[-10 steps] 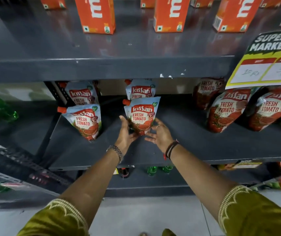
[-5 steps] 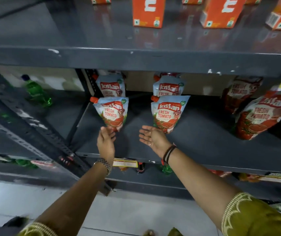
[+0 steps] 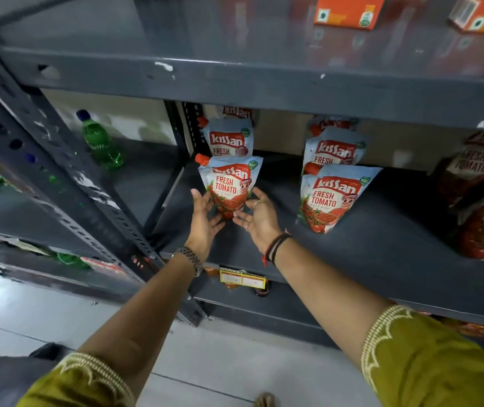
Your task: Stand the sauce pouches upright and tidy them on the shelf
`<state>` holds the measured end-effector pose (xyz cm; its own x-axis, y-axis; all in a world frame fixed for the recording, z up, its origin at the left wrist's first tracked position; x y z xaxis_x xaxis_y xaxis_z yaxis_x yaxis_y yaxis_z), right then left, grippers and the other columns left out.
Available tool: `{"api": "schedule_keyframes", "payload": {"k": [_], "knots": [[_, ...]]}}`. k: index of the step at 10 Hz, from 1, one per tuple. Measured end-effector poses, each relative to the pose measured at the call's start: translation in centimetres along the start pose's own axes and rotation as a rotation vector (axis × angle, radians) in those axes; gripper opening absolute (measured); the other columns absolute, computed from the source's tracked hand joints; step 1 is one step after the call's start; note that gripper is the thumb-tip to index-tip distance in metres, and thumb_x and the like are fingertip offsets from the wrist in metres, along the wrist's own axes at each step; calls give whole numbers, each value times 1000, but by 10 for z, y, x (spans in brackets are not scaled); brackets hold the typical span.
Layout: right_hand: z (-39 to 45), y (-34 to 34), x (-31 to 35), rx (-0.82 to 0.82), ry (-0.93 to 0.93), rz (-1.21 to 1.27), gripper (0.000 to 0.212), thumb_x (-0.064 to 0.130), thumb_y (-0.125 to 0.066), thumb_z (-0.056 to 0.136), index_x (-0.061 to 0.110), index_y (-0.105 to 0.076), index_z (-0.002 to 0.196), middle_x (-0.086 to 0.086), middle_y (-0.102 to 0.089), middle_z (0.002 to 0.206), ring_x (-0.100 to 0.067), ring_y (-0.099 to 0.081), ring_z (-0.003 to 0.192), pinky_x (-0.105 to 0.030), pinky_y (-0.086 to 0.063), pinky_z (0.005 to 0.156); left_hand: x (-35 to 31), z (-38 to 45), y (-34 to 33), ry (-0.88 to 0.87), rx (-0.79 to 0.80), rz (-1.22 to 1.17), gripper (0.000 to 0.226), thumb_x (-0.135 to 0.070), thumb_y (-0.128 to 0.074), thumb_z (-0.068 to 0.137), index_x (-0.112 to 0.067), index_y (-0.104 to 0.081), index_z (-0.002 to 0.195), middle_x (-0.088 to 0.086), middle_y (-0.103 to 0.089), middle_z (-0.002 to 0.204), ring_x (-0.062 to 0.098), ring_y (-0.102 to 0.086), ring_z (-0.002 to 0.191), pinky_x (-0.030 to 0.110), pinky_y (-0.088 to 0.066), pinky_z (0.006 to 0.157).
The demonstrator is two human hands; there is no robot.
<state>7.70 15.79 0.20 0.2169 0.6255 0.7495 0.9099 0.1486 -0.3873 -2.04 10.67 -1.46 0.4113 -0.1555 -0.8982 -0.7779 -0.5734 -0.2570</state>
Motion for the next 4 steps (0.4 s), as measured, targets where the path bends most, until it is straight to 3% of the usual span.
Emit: {"api": "schedule_keyframes", "payload": {"k": [2,3,4], "knots": [[1,14,-3,28,31,-62,44,4,-30,96,16,-41,137,-14,-45,142,-32,-54,119,-45,-43,105,2,-8,-1,-37,-39,65,71,-60,-7,92,-21,-29,147,6,-30,155,33,-32,140,46,-26,116],[-7,37,-4,-11,126,-208,44,0,-31,94,11,-45,134,-13,-45,142,-31,-46,130,-41,-42,102,10,-25,5,-108,-150,146,64,-51,-12,97,-14,-34,144,8,-37,152,28,-36,139,42,-29,115],[-24,78,-1,-91,308,-376,37,1,-38,94,7,-53,127,-10,-53,136,-26,-50,128,-32,-41,103,23,-49,11,-207,-240,108,54,-44,-21,99,-13,-46,135,6,-47,144,23,-43,134,43,-32,114]]}}
Point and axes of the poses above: each hand's wrist, its own z-axis towards the middle knuckle, its own y-axis out of the back of the hand, x = y × z, the point moved 4 cm from there along z, towards the middle knuckle
